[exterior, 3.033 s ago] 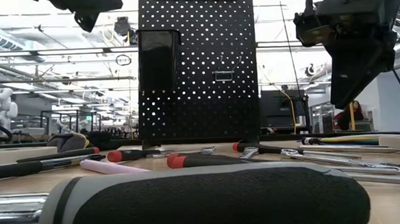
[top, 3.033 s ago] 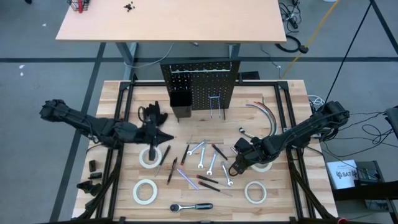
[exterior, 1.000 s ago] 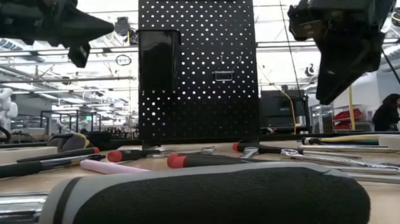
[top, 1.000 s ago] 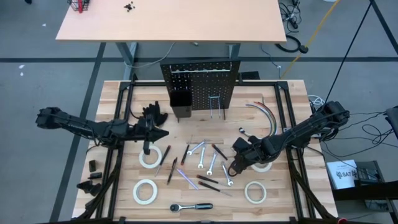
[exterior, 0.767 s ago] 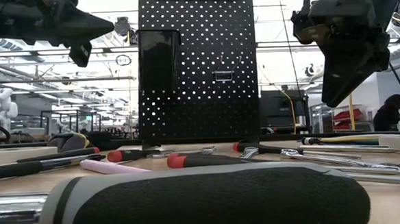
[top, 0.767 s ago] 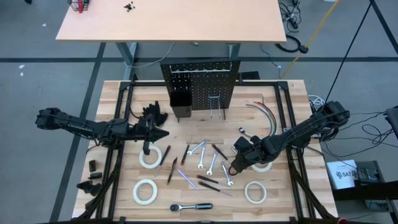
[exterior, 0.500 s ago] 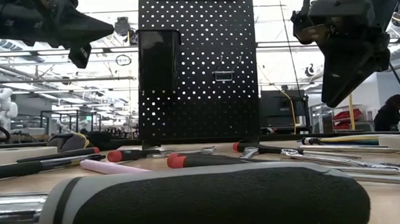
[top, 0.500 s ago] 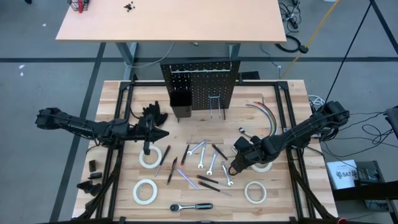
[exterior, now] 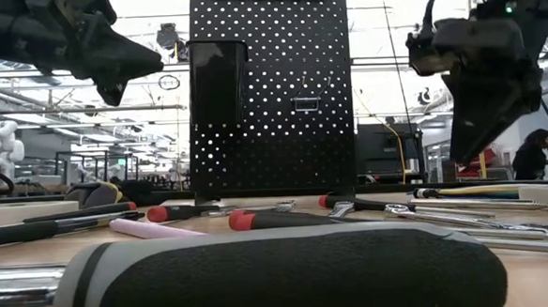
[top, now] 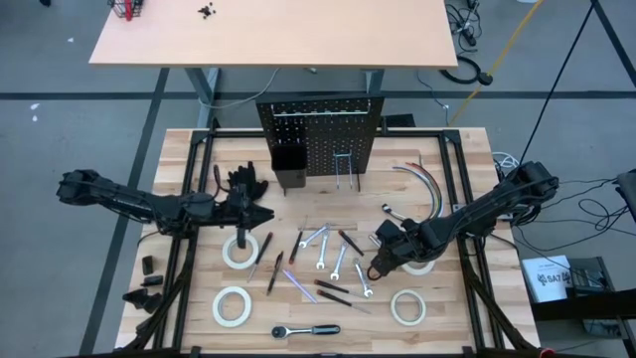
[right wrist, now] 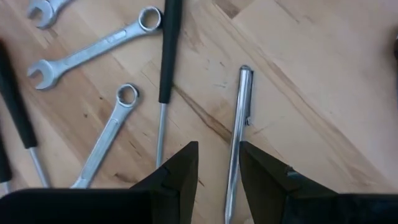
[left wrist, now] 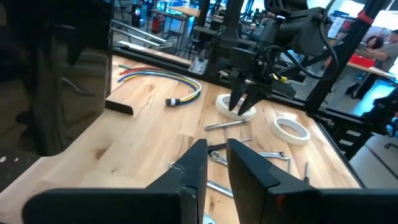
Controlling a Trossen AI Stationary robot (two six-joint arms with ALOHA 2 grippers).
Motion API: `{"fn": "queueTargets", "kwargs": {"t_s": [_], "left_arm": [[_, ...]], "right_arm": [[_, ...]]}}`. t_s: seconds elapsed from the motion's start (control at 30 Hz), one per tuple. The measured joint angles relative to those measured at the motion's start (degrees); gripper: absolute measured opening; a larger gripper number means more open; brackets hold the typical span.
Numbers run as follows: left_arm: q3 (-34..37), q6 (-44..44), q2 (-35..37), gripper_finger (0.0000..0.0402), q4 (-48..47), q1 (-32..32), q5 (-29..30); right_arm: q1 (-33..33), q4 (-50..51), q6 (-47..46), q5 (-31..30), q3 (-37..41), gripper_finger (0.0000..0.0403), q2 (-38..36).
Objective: Hang tools onto peg board
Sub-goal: Put the silver magnetic rod into the black bin on the peg board
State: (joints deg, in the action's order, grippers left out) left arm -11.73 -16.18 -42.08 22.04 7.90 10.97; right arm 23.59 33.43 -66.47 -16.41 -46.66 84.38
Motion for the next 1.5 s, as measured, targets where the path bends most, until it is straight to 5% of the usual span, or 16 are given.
{"fn": "queueTargets", "kwargs": {"t_s": [0.63,0.83,0.93,1.3,1.5], "left_arm": [[0.0,3.0,-0.5,0.0066,4.6,0.0,0.0],[0.0,3.0,-0.5,0.0066,4.7,0.6,-1.1],[0.0,3.0,-0.5,0.0066,5.7,1.0,-1.8],[0.0,2.8,-0.5,0.0066,12.5,1.3,-5.4],[0.0,-4.5,-1.7,0.0066,13.1,1.2,-7.2]], "right_arm": [[-0.2,-7.6,0.6,0.3,3.9,0.0108,9.1],[-0.3,-6.7,0.2,3.5,3.1,0.0049,11.1],[-0.5,-5.0,0.5,4.4,1.9,0.0014,10.1],[-2.5,-4.1,6.5,6.0,-5.3,0.0006,5.6],[-2.6,-5.3,13.1,4.9,-12.2,0.0006,5.6]]}}
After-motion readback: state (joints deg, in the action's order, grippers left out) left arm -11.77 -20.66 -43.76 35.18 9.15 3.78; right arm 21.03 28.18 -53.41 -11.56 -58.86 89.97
